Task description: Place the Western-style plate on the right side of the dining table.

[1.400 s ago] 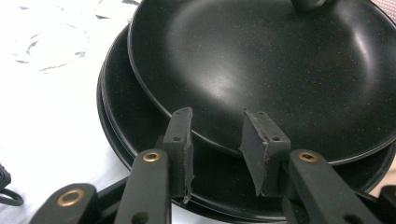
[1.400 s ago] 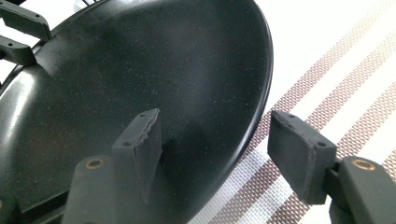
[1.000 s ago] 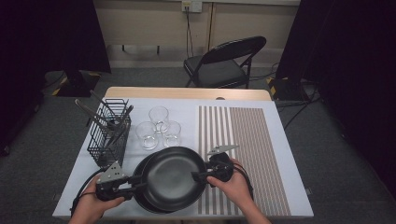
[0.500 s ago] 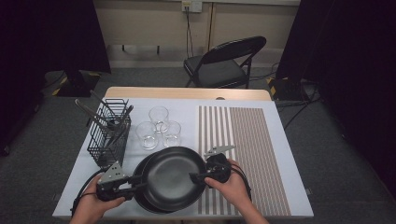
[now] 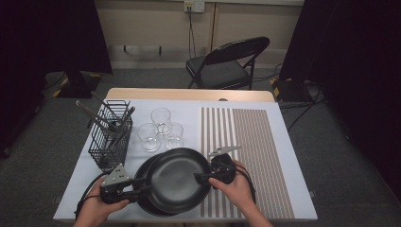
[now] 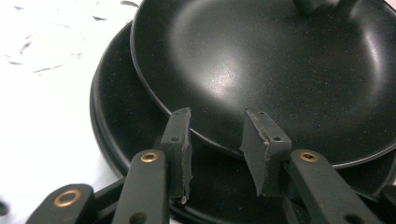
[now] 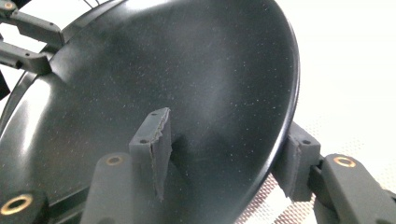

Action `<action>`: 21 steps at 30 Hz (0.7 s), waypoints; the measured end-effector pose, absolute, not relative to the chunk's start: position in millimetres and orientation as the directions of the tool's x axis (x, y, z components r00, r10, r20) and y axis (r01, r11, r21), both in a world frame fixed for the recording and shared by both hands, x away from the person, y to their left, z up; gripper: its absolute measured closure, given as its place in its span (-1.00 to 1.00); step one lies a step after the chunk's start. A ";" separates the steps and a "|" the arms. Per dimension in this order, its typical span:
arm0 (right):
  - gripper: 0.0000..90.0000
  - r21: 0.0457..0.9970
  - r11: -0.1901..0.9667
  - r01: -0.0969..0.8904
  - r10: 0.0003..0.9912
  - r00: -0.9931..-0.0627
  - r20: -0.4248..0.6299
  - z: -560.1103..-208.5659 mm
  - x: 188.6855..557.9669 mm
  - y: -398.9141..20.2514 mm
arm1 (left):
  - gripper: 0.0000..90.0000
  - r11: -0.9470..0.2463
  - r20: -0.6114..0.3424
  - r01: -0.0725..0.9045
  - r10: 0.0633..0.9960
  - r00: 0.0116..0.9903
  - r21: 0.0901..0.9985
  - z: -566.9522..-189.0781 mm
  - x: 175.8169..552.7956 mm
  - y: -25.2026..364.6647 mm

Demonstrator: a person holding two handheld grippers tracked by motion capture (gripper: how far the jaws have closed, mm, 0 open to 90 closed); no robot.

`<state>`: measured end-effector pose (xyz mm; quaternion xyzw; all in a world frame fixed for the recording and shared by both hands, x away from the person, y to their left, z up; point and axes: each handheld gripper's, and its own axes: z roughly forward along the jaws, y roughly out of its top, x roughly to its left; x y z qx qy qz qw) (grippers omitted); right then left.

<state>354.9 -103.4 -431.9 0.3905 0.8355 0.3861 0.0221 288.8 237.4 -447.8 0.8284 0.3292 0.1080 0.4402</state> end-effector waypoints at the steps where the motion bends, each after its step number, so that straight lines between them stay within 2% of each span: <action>1: -0.02 0.660 0.392 0.640 0.674 -0.689 0.268 -431.1 354.9 -104.6 | 0.40 -0.388 -0.122 0.456 0.640 0.759 0.801 -448.2 288.4 235.5; 21: 0.00 0.660 0.347 0.666 0.682 -0.663 0.310 -432.6 356.5 -111.3 | 0.39 -0.404 -0.101 0.437 0.631 0.769 0.804 -448.4 289.1 229.7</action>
